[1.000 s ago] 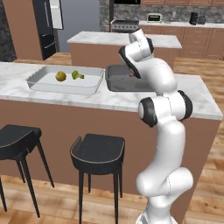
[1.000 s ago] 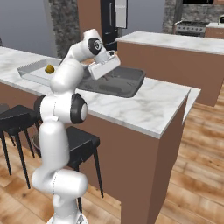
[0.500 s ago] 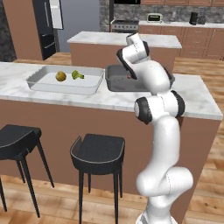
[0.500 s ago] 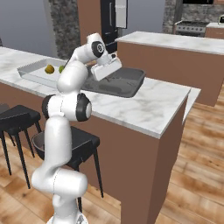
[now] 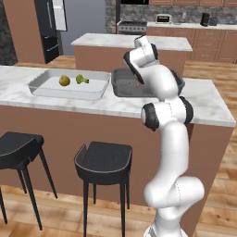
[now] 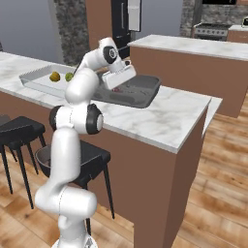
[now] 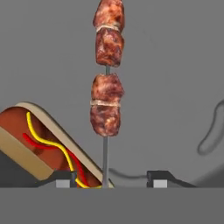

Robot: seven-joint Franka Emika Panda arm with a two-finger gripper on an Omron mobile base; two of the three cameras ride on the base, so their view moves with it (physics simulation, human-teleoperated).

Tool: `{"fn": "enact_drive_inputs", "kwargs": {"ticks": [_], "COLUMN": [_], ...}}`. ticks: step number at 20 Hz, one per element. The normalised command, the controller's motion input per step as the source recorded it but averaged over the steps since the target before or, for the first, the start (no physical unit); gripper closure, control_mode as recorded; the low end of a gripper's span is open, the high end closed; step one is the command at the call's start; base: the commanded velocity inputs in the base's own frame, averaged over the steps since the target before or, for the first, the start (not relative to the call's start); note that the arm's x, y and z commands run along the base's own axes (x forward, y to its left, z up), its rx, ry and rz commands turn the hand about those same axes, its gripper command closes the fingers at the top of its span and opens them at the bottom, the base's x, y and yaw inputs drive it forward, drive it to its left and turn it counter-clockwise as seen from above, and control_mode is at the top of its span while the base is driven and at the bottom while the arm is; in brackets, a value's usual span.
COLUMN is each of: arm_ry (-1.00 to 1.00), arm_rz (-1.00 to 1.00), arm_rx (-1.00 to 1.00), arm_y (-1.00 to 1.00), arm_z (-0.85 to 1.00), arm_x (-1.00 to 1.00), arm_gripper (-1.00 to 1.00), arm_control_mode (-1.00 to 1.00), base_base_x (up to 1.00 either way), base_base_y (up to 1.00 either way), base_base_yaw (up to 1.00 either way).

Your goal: Place the cold items (broccoli and squash) from the fridge in one tupperware on the dining counter. Place the warm items (hot dog and kebab skewer) in the stove area in another tupperware.

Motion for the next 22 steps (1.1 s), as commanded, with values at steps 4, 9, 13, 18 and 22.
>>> {"fn": "enact_drive_inputs", "kwargs": {"ticks": [4,9,13,18,22], "arm_ry": [-0.09,-0.16,-0.23,-0.19,-0.12], "arm_rz": [0.00,-0.03,-0.09,-0.20,-0.27], "arm_rx": [0.02,0.02,0.01,0.03,0.12], "arm_y": [-0.10,0.01,0.10,0.20,0.13], "arm_z": [0.02,0.28,0.35,0.22,0.06], "arm_x": [-0.16,-0.49,-0.59,-0.79,-0.92], "arm_gripper": [-1.00,-1.00,-1.00,-1.00,-1.00], "arm_control_mode": [-1.00,-1.00,-1.00,-1.00,-1.00], "base_base_x": [0.00,0.00,0.00,0.00,0.00], "base_base_y": [0.00,0.00,0.00,0.00,0.00], "base_base_yaw": [0.00,0.00,0.00,0.00,0.00]}}
